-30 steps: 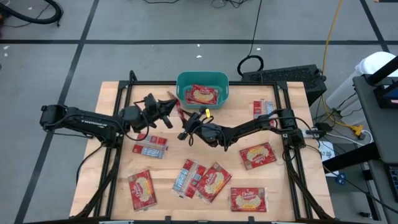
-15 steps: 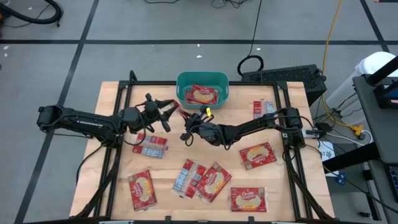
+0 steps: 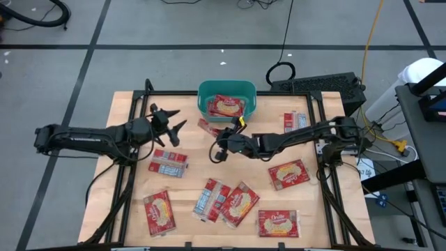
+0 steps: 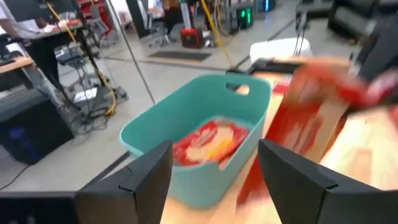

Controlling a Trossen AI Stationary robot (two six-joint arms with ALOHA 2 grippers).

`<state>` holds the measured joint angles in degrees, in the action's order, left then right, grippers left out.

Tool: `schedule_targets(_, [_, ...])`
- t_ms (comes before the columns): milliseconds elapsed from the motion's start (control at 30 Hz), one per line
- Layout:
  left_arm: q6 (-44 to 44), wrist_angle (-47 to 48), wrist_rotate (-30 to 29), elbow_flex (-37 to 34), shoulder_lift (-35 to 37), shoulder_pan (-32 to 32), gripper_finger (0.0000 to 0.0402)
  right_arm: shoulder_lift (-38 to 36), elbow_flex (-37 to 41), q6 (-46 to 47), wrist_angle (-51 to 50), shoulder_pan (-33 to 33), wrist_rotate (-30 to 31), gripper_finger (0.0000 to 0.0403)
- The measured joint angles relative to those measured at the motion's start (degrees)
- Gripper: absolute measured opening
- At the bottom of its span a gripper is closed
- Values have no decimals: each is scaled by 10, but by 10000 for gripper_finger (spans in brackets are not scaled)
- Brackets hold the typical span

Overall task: Sort popcorn bags into baskets
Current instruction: Put the red popcorn bag into the green bin

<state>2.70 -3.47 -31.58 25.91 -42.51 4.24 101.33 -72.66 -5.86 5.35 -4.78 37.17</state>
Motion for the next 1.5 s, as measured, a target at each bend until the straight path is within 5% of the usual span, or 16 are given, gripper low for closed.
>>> schedule_targets(167, [-1,82,45,0,7,15,209,-64,72,-19,59,-1,-13,8])
schedule_targets(400, [6,69,174,0,-7,27,181,-151,269,-1,356,3,-134,8])
schedule_targets(567, [19,20,248,0,-27,27,190,-155,356,2,491,-8,-137,8])
schedule_targets(767, [21,-89,306,0,-82,27,234,-152,385,-38,550,-10,-194,8])
schedule_targets(1067, [36,-225,322,0,-219,28,273,-152,386,-77,570,-9,-195,9])
schedule_targets(1233, [52,-275,322,0,-256,28,218,-152,386,-100,575,-8,-194,9])
schedule_targets(1500, [104,-312,337,0,-251,33,33,-152,386,-100,577,-4,-189,9])
